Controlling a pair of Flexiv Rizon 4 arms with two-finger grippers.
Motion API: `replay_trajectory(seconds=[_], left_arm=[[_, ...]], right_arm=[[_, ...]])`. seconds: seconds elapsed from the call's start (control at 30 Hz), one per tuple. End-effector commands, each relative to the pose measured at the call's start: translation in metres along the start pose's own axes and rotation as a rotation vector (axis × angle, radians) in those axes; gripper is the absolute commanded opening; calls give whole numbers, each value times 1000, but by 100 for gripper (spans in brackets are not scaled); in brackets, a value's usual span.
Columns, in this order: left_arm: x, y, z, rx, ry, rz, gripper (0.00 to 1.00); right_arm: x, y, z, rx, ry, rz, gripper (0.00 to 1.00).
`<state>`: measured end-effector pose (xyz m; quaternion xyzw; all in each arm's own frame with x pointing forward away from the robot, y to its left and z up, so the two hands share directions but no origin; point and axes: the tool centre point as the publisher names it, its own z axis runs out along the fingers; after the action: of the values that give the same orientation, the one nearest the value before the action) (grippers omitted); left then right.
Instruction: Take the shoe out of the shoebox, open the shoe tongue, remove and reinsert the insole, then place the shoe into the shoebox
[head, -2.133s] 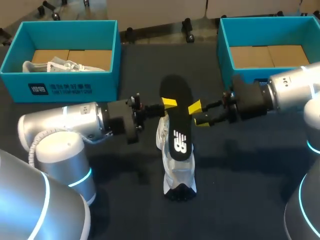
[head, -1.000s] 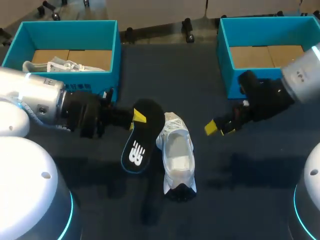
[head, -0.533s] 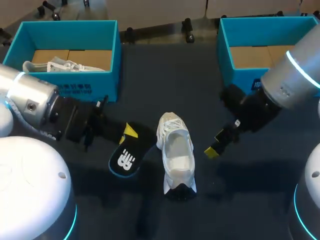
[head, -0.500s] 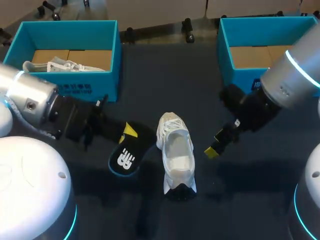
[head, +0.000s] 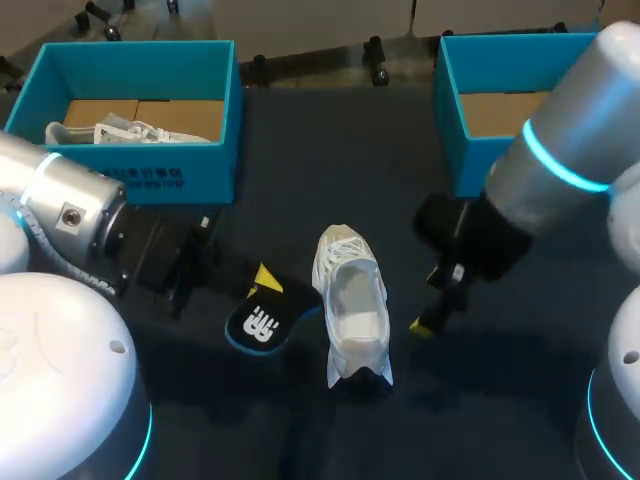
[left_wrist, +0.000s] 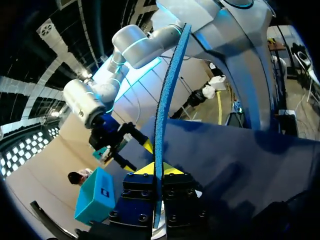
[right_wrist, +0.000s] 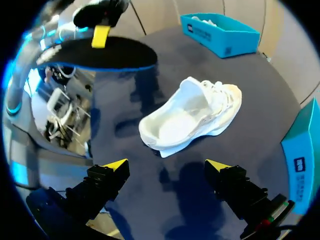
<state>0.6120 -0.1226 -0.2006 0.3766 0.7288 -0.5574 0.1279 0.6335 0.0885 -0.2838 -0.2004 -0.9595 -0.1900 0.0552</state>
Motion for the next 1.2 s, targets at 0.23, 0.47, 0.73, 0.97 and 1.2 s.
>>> replay_trajectory(seconds=[0.23,0.47,0.73,0.97,1.2], left_arm=[[13,-18,1,47,-51,-156,0],[13,-18,1,47,-51,-156,0],[24,-18,13,63,-54,-173,0],[33,-24,16,94,-106,-182,0],[44,-27,19,119,-142,-165,0]], right_arm=[[10,-2,29,38,-95,-41,100],[10,-2,29,38,-95,-41,100],[3,-1,43,104,-131,-118,100],[-4,-5,55,133,-188,-193,100],[-13,-8,59,167,-203,-240,100]])
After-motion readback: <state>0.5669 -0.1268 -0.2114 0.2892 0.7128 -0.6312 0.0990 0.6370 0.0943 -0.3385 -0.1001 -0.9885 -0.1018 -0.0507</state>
